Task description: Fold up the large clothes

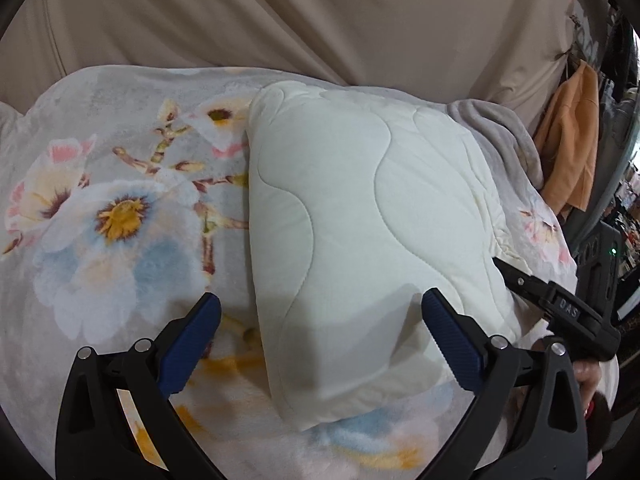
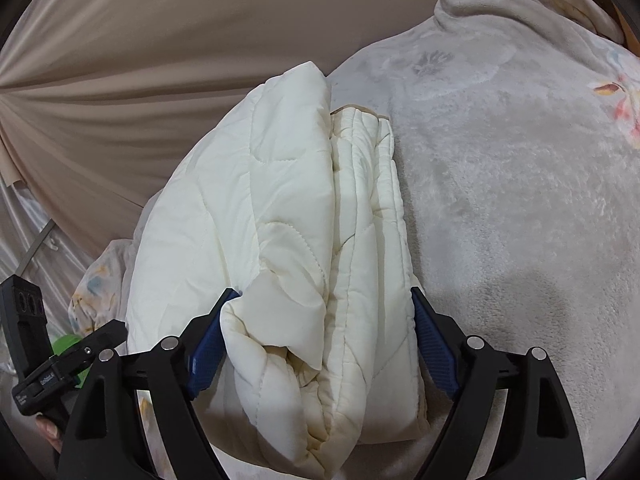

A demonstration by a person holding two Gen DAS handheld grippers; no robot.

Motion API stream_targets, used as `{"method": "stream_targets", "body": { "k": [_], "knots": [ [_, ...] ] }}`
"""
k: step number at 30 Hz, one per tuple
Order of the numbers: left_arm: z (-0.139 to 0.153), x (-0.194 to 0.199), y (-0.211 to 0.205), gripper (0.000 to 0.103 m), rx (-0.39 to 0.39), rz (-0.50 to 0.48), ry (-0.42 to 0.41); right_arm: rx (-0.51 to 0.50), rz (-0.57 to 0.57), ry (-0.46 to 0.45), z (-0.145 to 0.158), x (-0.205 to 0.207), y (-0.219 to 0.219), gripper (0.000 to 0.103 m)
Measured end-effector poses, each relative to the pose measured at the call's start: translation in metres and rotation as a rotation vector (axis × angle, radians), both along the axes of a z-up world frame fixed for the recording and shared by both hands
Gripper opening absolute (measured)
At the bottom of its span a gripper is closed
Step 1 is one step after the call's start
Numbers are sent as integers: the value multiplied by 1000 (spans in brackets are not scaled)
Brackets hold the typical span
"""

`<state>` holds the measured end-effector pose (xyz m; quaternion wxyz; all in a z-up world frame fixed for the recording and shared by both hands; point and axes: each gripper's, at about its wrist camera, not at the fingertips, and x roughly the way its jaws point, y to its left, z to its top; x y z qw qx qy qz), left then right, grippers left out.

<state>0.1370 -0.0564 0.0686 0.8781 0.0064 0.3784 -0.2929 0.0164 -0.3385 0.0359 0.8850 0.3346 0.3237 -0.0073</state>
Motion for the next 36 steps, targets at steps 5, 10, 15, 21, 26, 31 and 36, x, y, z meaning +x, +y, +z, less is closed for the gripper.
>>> {"method": "stream_targets", "body": {
  "k": [5,10,15,21,26,31,36],
  "knots": [
    [-25,10,-15,98,-17,-59,88,20,13,1,-2,3,-1,84],
    [-25,14,-30,98,12,-54,82,40,22,4,-5,10,-2,85],
    [-19,13,-43,98,63,-34,60,41,24,1,-5,15,-2,73],
    [-13,3,-55,98,119,-24,6,17,19,-16,3,10,2,44],
    [-14,5,-53,98,115,-20,13,1,30,-16,7,10,5,38],
    [-18,16,-47,98,57,-2,57,36,39,-11,4,11,3,45],
    [-14,11,-56,98,103,-4,16,70,31,-9,-1,14,3,46]
  ]
}}
